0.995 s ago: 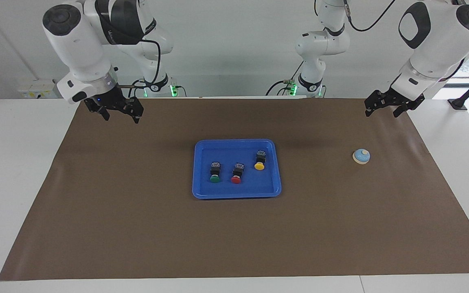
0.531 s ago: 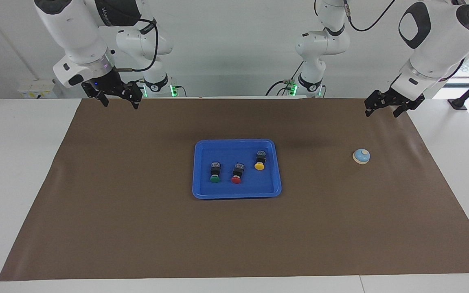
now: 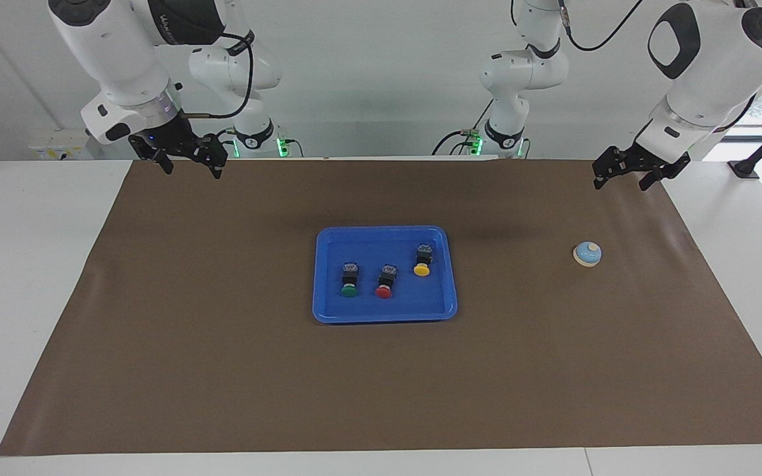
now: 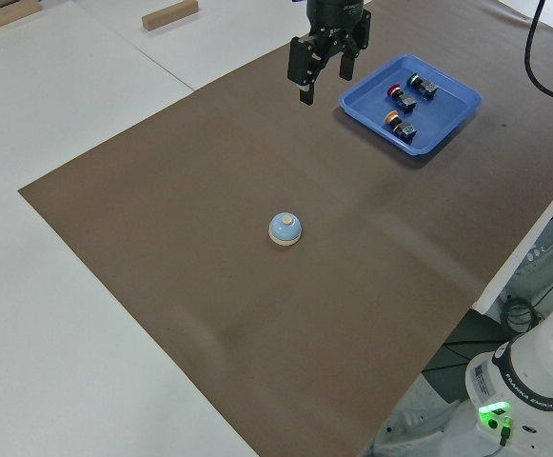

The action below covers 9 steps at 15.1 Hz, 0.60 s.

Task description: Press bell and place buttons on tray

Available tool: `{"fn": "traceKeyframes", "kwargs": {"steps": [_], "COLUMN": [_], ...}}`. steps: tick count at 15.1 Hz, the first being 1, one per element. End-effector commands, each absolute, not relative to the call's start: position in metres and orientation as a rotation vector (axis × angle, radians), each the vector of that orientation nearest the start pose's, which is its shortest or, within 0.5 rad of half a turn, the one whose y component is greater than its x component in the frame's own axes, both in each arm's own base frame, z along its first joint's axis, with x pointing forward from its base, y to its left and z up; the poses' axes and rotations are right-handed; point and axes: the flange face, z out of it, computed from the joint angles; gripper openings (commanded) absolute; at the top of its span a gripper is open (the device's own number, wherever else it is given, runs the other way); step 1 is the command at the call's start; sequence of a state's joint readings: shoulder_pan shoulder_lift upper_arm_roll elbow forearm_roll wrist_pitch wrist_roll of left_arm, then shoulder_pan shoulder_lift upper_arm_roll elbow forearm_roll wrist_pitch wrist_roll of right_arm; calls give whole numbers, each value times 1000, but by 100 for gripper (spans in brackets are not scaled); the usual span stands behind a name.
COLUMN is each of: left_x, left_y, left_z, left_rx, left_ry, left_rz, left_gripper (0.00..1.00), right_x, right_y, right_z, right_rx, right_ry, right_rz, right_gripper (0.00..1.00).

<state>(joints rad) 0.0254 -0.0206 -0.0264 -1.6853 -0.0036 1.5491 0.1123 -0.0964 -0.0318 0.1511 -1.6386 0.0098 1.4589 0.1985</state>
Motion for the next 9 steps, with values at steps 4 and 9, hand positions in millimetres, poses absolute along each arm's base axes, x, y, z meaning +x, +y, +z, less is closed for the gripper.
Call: {"fn": "traceKeyframes", "kwargs": {"steps": [4, 9], "left_x": [537, 525], "left_y": [0, 32], "left_z": [582, 572], "left_rx": [-3125, -3112], "left_ry": [159, -144], "left_rz": [188, 192], "left_gripper": [100, 5], "right_x": [530, 527], "right_y": [34, 30], "right_z": [605, 604], "right_rx": [-3124, -3123], "right_ry": [181, 198], "right_rz": [227, 236], "right_gripper": [100, 100]}}
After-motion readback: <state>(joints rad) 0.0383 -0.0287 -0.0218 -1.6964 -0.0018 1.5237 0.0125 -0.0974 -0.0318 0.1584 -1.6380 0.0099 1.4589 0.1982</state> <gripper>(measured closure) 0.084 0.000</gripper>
